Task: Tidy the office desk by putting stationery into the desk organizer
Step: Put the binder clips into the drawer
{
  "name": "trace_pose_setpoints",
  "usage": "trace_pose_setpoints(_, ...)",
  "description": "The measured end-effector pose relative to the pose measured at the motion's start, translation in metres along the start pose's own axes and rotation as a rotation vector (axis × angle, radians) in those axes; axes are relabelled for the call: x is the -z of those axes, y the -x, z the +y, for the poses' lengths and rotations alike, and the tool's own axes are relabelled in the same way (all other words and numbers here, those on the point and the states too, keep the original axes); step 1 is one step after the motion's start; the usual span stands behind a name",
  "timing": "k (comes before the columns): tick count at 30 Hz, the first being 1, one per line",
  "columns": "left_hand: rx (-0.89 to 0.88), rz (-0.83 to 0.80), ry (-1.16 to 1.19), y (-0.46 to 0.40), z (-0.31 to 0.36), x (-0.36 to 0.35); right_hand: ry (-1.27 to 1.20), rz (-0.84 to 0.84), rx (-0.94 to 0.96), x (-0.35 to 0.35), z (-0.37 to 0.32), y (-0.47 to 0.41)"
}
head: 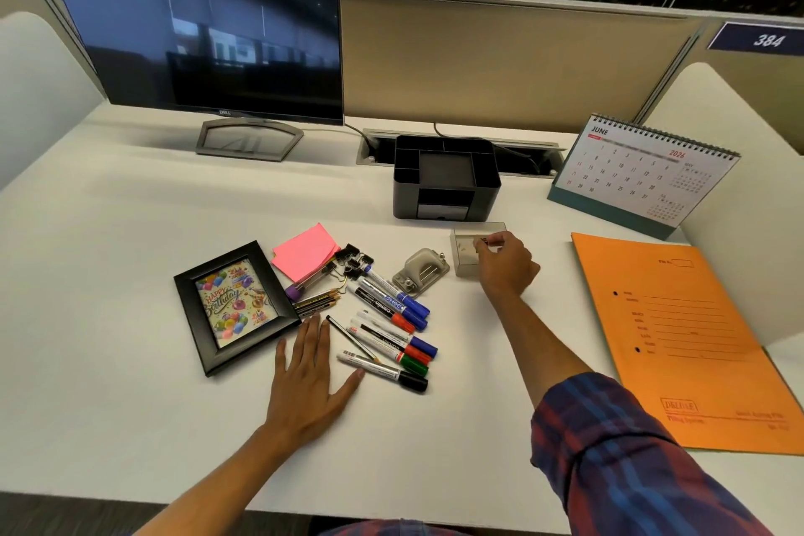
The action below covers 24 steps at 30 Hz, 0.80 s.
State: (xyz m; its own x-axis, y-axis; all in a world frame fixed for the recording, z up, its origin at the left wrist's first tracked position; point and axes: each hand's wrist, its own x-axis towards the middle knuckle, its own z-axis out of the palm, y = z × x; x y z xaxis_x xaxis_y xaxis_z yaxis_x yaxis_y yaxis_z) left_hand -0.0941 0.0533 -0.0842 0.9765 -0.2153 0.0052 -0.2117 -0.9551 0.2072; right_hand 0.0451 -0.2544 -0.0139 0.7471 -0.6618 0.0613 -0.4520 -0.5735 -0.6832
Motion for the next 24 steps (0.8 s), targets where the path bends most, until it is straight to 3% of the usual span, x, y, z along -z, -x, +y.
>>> trace_pose_setpoints(7, -0.010, 0.024, 0.001, -0.004, 0.001, 0.003, -0.053, 0.027, 0.085, -0.003, -0.006, 0.009)
trace_pose_setpoints(11, -0.014, 0.030, 0.008, -0.003, 0.001, 0.003, -0.115, 0.007, 0.316, -0.014, -0.021, 0.033)
trace_pose_setpoints(19, -0.011, 0.034, 0.019, -0.003, 0.001, 0.004, 0.091, -0.302, 0.667, -0.048, -0.051, 0.075)
trace_pose_setpoints(24, -0.004, 0.032, 0.024, -0.004, 0.002, 0.005, 0.257, -0.485, 0.761, -0.065, -0.065, 0.094)
